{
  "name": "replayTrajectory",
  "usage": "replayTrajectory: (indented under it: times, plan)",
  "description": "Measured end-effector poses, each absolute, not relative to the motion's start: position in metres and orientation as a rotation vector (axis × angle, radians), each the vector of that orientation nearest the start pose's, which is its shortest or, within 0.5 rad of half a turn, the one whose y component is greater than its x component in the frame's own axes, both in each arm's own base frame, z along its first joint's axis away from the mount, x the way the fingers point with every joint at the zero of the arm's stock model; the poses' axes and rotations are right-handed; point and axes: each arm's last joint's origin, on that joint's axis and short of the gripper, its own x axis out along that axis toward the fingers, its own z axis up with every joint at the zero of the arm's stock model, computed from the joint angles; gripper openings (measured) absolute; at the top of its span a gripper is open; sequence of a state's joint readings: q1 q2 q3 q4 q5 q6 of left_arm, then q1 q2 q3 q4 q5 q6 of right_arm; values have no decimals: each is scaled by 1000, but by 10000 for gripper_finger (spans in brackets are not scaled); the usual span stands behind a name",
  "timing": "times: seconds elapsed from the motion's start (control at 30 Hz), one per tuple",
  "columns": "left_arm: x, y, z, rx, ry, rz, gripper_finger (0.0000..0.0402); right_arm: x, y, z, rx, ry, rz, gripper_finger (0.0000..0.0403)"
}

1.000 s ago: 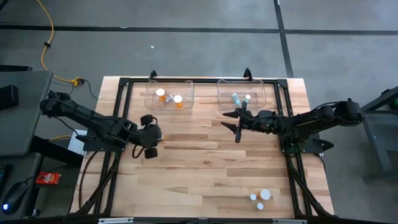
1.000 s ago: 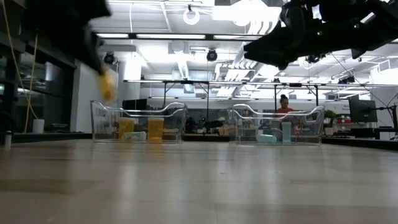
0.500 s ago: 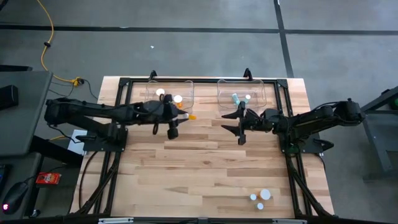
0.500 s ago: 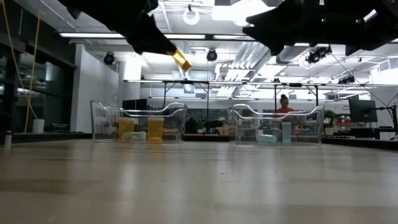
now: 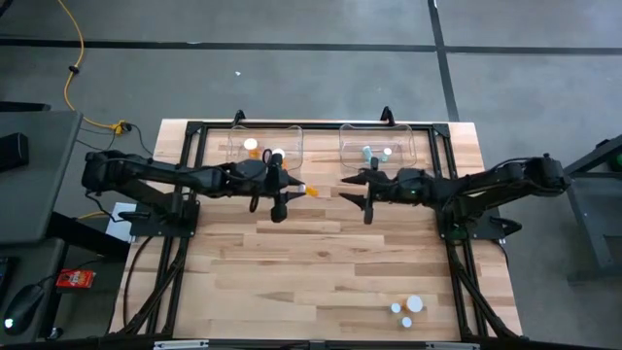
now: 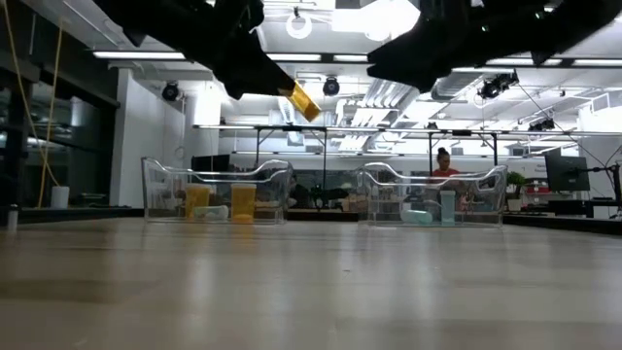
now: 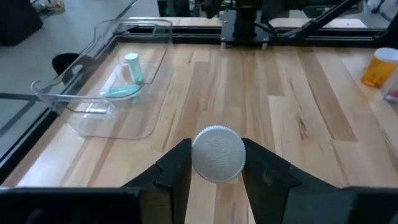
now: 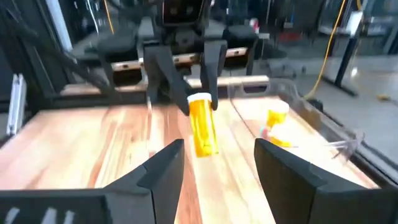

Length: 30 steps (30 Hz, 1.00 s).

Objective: Pick and place medicine bottles into bin by pill shape (circle, oval)
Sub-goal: Put the orange tablet bottle into the right transparent bin

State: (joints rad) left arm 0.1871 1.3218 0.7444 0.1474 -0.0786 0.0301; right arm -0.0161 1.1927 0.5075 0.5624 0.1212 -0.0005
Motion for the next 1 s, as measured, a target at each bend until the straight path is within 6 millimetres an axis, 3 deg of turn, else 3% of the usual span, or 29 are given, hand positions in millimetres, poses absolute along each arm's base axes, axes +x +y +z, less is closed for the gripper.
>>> replayTrajectory:
  times: [0.23,0.43,0.57,0.7,1.0]
  plan:
    - [277,53,238,-15,402,199,115,258,-6,250,-20,253,-130,228]
    - [278,53,239,-18,393,182,115,276,-5,249,-32,290,-74,271]
    - [278,52,239,-26,391,177,115,302,-5,238,-71,352,-51,276]
    - [278,52,239,-35,390,166,115,327,-5,240,-99,393,-42,277]
    - [278,51,239,-35,393,161,115,361,-3,242,-92,489,22,274]
